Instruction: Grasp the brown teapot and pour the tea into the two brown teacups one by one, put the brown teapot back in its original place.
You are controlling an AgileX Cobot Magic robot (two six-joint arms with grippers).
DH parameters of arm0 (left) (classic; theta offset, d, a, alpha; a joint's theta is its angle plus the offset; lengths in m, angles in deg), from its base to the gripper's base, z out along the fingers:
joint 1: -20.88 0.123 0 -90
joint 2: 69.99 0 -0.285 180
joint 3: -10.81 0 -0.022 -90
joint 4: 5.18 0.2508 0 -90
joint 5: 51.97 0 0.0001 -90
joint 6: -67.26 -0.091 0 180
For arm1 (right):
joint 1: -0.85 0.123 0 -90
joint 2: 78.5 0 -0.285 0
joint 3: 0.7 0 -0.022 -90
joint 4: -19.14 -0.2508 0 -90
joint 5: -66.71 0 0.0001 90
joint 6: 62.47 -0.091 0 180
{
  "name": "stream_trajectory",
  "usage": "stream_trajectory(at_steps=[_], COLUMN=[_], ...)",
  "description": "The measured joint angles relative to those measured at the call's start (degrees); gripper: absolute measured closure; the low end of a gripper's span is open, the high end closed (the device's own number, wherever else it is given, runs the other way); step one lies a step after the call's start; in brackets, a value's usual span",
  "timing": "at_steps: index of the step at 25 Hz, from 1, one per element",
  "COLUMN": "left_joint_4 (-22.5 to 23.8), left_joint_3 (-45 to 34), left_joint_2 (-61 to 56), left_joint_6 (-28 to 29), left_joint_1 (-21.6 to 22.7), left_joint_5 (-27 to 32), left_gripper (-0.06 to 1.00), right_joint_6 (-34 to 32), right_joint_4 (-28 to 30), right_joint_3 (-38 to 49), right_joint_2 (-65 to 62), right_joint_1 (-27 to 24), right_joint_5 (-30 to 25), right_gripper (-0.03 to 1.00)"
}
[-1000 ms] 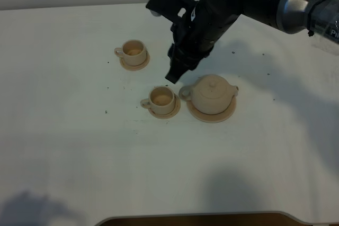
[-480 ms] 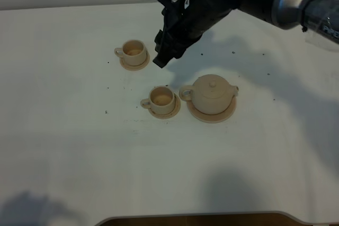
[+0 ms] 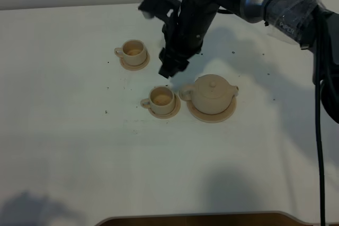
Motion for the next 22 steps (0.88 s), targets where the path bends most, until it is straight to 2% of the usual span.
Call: stream_trajectory(at_steps=[6, 10, 22], left_joint_4=[0.0, 0.0, 0.0], left_joint_3=[0.0, 0.0, 0.0], left_joint_2=[0.0, 0.0, 0.0], left_joint_6=[0.0, 0.0, 0.0], left_joint_1=[0.0, 0.0, 0.0], left_joint_5=[0.0, 0.0, 0.0], left_gripper=[0.59, 0.59, 0.59], right_joint_6=[6.2, 8.6, 9.5], right_joint_4=[1.8, 3.4, 4.4], right_joint_3=[-0.2, -0.2, -0.2], right_joint_2=[0.2, 0.8, 2.0], right_joint_1=[0.4, 1.9, 3.5], right_joint_5=[-4.2, -4.5, -6.2], right_gripper=[0.46, 0.46, 0.47])
